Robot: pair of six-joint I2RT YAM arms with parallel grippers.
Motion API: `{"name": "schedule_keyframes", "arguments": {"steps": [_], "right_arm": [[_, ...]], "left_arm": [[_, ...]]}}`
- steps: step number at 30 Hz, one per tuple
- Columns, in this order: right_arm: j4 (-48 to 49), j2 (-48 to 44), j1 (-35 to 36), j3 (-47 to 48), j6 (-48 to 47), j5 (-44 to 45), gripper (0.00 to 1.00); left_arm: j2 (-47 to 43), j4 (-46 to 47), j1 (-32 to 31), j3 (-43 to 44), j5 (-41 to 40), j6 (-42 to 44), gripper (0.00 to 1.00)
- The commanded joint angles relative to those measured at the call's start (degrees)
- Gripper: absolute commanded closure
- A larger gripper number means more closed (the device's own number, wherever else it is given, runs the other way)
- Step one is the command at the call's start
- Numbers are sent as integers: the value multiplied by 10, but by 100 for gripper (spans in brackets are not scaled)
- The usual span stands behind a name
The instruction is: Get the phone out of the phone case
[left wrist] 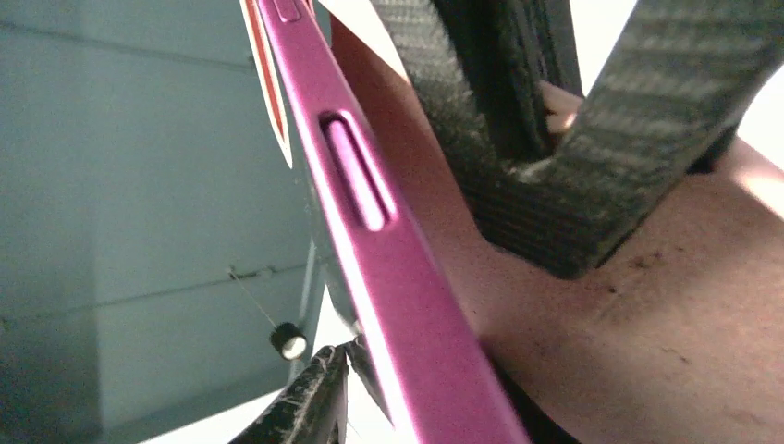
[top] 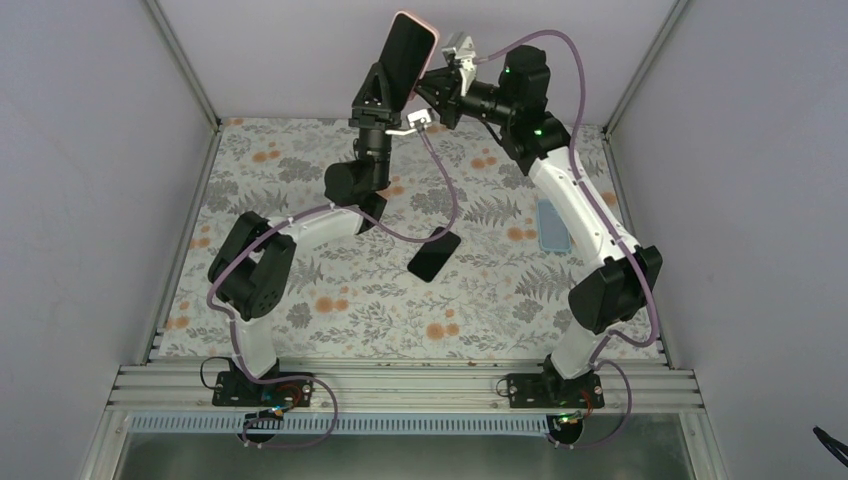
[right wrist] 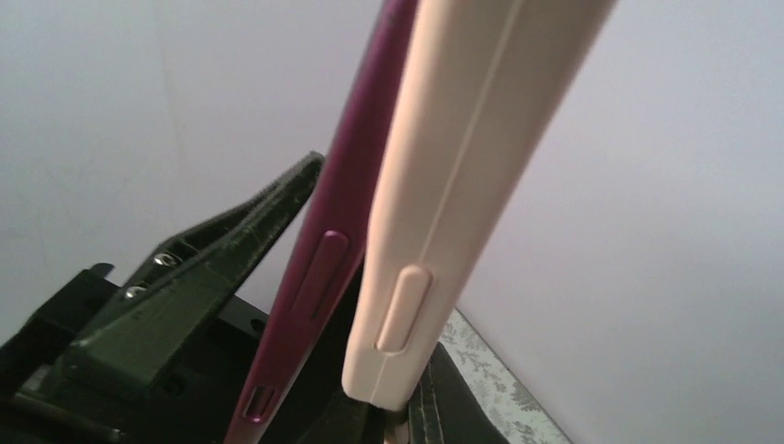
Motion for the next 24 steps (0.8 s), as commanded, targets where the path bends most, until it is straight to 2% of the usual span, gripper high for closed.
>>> {"name": "schedule_keyframes", "arguments": {"steps": [1, 8, 12, 14, 19, 24], "right_arm": [[-44, -21, 9, -19, 2, -73, 97], [-46, -2, 9, -7, 5, -83, 97], [-64, 15, 9, 7, -4, -84, 97], [-78, 23, 9, 16, -15, -72, 97], [-176, 61, 9, 80, -87, 27, 97], [-224, 69, 6, 80, -151, 158, 97]], "left_arm": [[-44, 88, 18, -30, -75, -4, 74], [-27, 137, -8, -46, -35, 16, 78], [-25, 136, -13, -44, -35, 16, 94], [-27, 132, -13, -47, -38, 13, 98], [-52, 110, -13, -73, -39, 1, 98], [-96, 39, -14, -94, -66, -24, 98]]}}
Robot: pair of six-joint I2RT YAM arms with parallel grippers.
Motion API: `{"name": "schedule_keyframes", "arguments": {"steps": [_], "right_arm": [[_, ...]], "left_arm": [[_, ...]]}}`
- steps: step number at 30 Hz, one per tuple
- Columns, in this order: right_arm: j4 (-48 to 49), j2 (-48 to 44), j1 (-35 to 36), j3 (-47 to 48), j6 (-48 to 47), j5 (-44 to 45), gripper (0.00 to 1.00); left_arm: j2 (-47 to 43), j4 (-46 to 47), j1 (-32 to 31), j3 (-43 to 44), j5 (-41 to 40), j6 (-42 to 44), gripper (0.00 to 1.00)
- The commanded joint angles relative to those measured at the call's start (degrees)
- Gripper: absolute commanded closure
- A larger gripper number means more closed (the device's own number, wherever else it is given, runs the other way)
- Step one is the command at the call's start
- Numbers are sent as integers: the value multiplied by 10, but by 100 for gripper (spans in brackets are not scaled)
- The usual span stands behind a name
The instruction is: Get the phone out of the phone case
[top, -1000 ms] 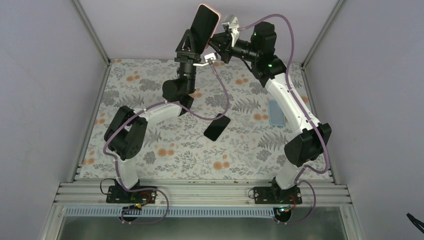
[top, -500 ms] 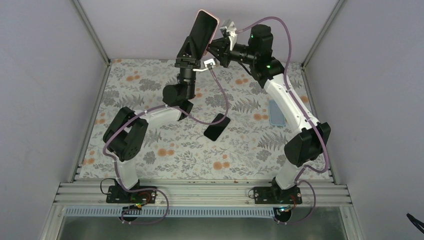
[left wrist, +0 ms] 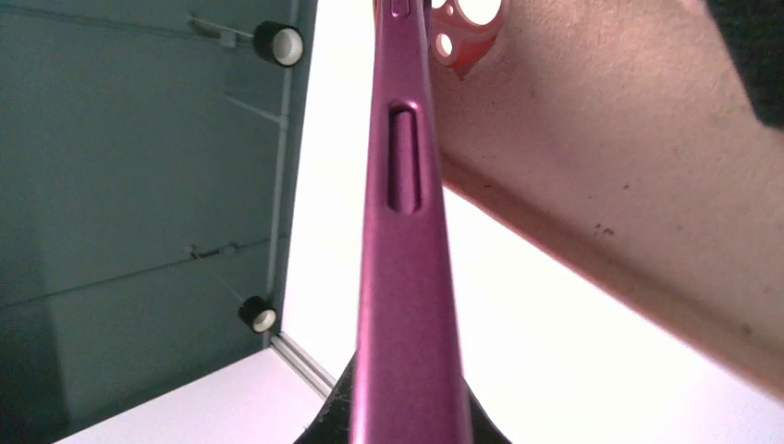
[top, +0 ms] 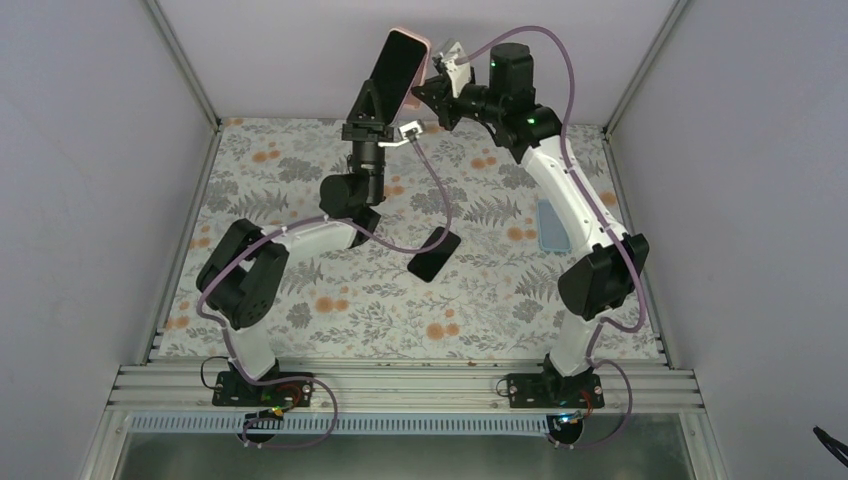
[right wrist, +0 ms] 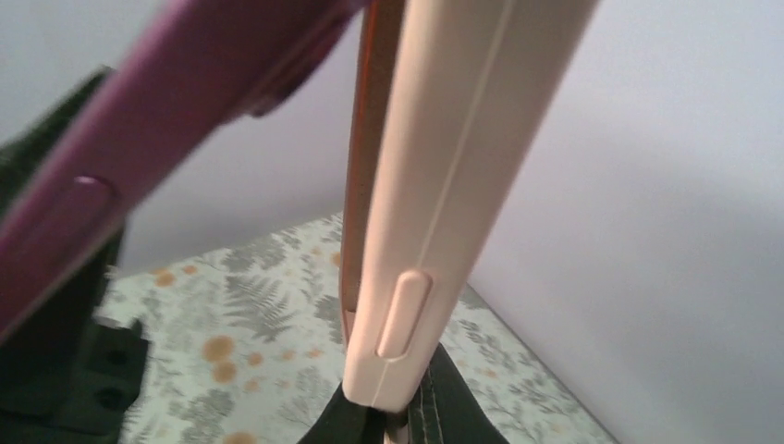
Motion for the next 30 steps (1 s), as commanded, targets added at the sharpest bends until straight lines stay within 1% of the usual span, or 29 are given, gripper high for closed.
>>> {"name": "schedule_keyframes", "arguments": {"steps": [1, 3, 5, 7, 11, 15, 18, 21, 26, 29, 30], "right_arm": [[-88, 13, 3, 6, -98, 124, 97], [-98, 11, -9, -14, -119, 161, 97], [-101, 1, -35, -48, -136, 177, 97], [-119, -6, -56, -72, -157, 195, 97], [-172, -19, -95, -106, -196, 204, 97], [-244, -27, -131, -131, -219, 166, 97], [-319, -20, -139, -140, -233, 131, 97], [-359, -12, -140, -178, -233, 119, 97], [-332, 2, -146, -246, -217, 155, 97], [-323, 24, -152, -259, -210, 157, 97], [-325, 35, -153, -259, -208, 156, 97]], "left_arm": [[-69, 17, -1, -14, -15, -23, 98], [-95, 3, 4, -54, -14, -15, 98], [-127, -14, 18, -106, -5, -4, 98], [-162, -47, 48, -167, -2, 1, 98], [-237, -100, 108, -274, 3, 0, 98], [-303, -150, 161, -392, 18, 0, 98], [-324, -153, 184, -473, 10, 1, 98], [-340, -180, 184, -535, -6, -7, 98], [-346, -251, 178, -599, -16, -51, 98], [-341, -278, 168, -623, -14, -76, 98], [-338, -301, 165, -625, -15, -85, 98]]}}
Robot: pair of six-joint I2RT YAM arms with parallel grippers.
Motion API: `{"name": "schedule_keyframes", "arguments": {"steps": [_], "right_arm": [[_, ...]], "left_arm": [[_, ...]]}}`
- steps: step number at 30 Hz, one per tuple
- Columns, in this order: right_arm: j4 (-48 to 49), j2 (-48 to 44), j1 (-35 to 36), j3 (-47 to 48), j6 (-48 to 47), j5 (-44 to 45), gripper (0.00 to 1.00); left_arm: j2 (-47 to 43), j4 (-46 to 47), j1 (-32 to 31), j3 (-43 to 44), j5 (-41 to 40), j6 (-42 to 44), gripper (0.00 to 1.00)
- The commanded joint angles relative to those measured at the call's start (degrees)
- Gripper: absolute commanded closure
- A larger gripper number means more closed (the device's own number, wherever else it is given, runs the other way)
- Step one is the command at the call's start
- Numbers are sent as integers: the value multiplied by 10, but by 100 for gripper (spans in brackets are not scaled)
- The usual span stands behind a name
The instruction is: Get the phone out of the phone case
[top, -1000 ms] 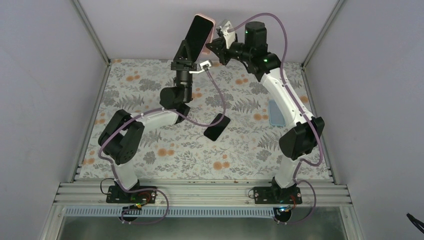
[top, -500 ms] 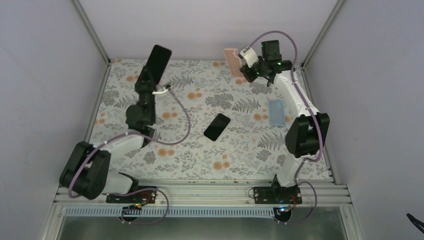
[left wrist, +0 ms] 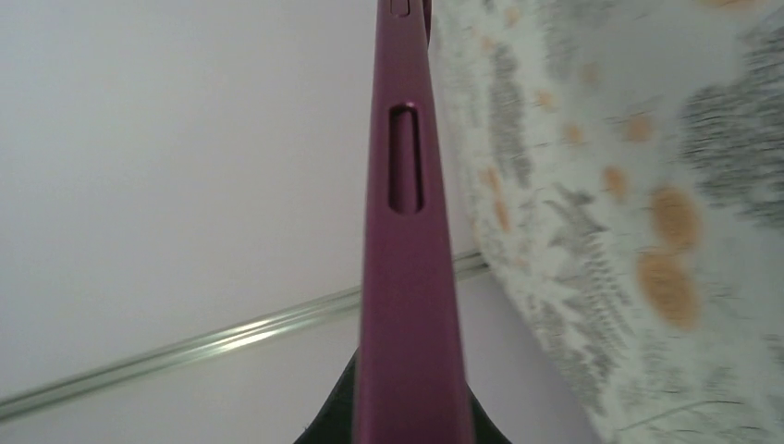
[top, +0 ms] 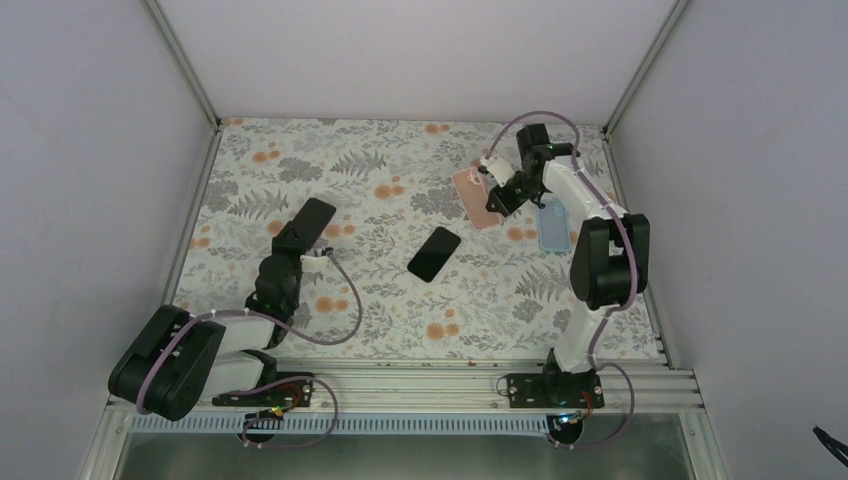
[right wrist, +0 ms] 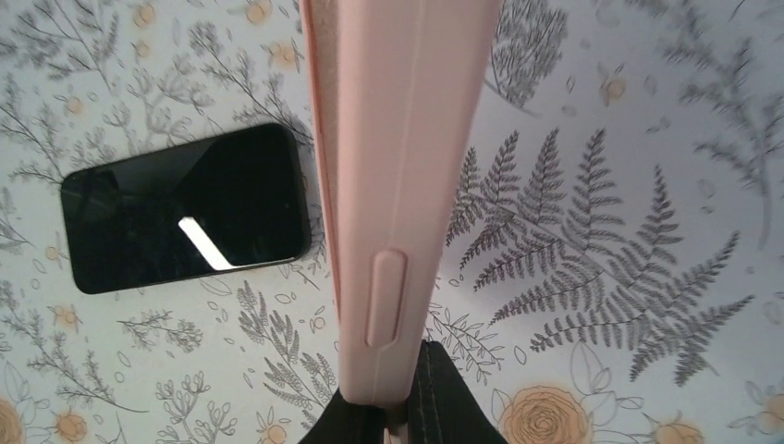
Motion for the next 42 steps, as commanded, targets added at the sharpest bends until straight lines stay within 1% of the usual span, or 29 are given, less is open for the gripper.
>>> {"name": "schedule_keyframes", "arguments": {"steps": [1, 4, 7, 9, 12, 13, 14, 15, 16, 17, 18, 19, 20, 21, 22, 24, 25, 29, 32, 35, 36, 38, 40, 42], "right_arm": [[5, 39, -7, -6, 7, 2, 97], [0, 73, -12, 1, 11, 2, 97], [-8, 100, -21, 15, 15, 9, 97], [-15, 117, -28, 26, 16, 32, 97], [-16, 131, -41, 33, 18, 58, 96], [-19, 135, -47, 37, 16, 58, 96], [-25, 139, -54, 42, 14, 59, 96], [-30, 143, -57, 44, 10, 60, 96], [-33, 145, -60, 46, 8, 64, 96], [-36, 146, -63, 47, 5, 65, 93], [-40, 145, -66, 49, 2, 65, 82], [-43, 143, -67, 50, 0, 67, 62], [-44, 140, -69, 50, -2, 69, 51], [-46, 132, -69, 49, -5, 71, 44], [-46, 126, -70, 48, -7, 74, 33], [-45, 107, -71, 44, -8, 93, 3], [-45, 93, -70, 41, -9, 104, 1], [-55, 38, -70, 35, -11, 144, 0], [-66, -1, -65, 44, -8, 147, 0], [-73, -47, -57, 47, -6, 129, 0], [-74, -58, -55, 45, -9, 122, 0], [-62, -112, -54, 29, -19, 97, 0], [-17, -173, -55, -8, -21, 86, 0], [38, -229, -55, -60, -14, 81, 0]], "left_arm": [[-4, -52, -14, -9, -7, -61, 98], [11, -108, -24, -8, -6, -83, 98], [28, -156, -41, -11, -8, -85, 98], [31, -214, -49, -3, -5, -99, 98], [29, -332, -59, 23, 6, -126, 97], [30, -361, -62, 32, 9, -134, 93], [32, -391, -65, 42, 12, -140, 84], [34, -413, -68, 49, 12, -147, 74], [37, -441, -73, 58, 13, -155, 67], [39, -471, -77, 67, 19, -162, 50], [40, -495, -83, 72, 22, -170, 33], [40, -528, -90, 80, 28, -175, 12], [41, -564, -96, 85, 31, -177, 1], [40, -583, -106, 84, 28, -177, 0], [37, -607, -113, 85, 28, -175, 0], [19, -680, -128, 102, 35, -187, 0], [7, -738, -135, 125, 56, -197, 0], [-30, -978, -171, 262, 196, -291, 0], [-24, -1053, -187, 372, 293, -347, 0], [3, -1106, -178, 479, 351, -397, 0], [10, -1121, -170, 514, 366, -411, 0], [14, -1128, -143, 574, 387, -447, 0], [-3, -1112, -93, 632, 417, -485, 0], [-25, -1074, -4, 664, 459, -524, 0]]}}
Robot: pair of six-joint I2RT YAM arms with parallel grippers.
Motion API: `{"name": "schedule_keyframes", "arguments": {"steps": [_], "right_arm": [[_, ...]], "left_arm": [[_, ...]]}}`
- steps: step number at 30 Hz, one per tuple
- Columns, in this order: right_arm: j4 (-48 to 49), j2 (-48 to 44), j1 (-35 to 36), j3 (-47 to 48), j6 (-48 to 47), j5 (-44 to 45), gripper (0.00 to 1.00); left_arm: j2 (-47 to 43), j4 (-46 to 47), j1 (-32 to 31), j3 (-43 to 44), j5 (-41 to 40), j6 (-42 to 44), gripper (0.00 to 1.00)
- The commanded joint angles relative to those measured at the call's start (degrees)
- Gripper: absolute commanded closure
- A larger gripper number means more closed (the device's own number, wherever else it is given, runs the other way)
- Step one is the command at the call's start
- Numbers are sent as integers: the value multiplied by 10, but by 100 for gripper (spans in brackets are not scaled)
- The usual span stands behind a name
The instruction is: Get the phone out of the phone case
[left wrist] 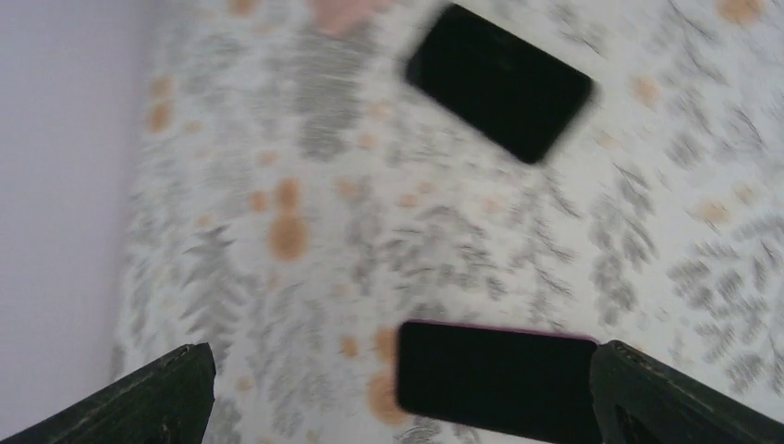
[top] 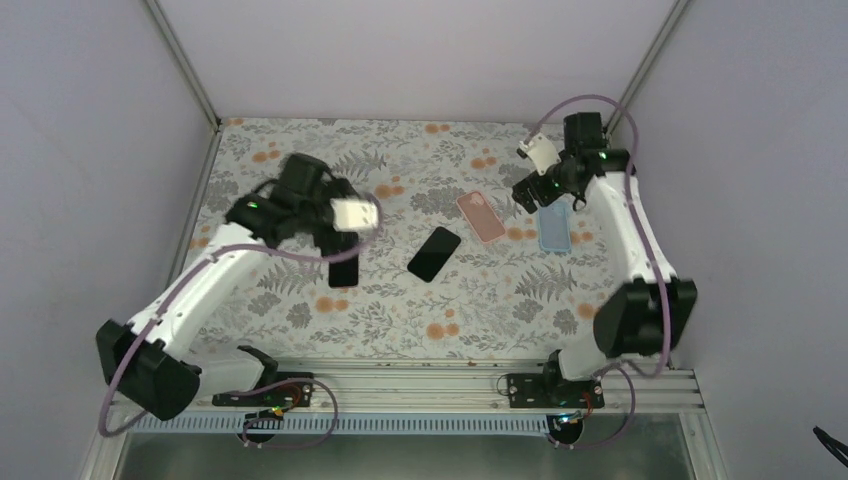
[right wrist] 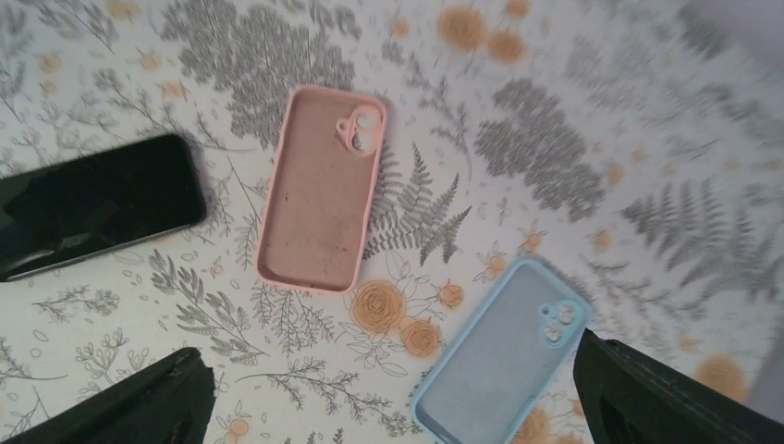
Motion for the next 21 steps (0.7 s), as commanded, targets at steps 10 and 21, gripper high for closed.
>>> {"name": "schedule_keyframes", "arguments": {"steps": [10, 21], "right_arm": [[382, -263, -18, -331, 130, 68, 0], [429, -231, -25, -381, 163, 153, 0]], "left_arm": [[-33, 219, 635, 16, 302, -280, 0], [-88, 327, 691, -136, 295, -351, 0]]}}
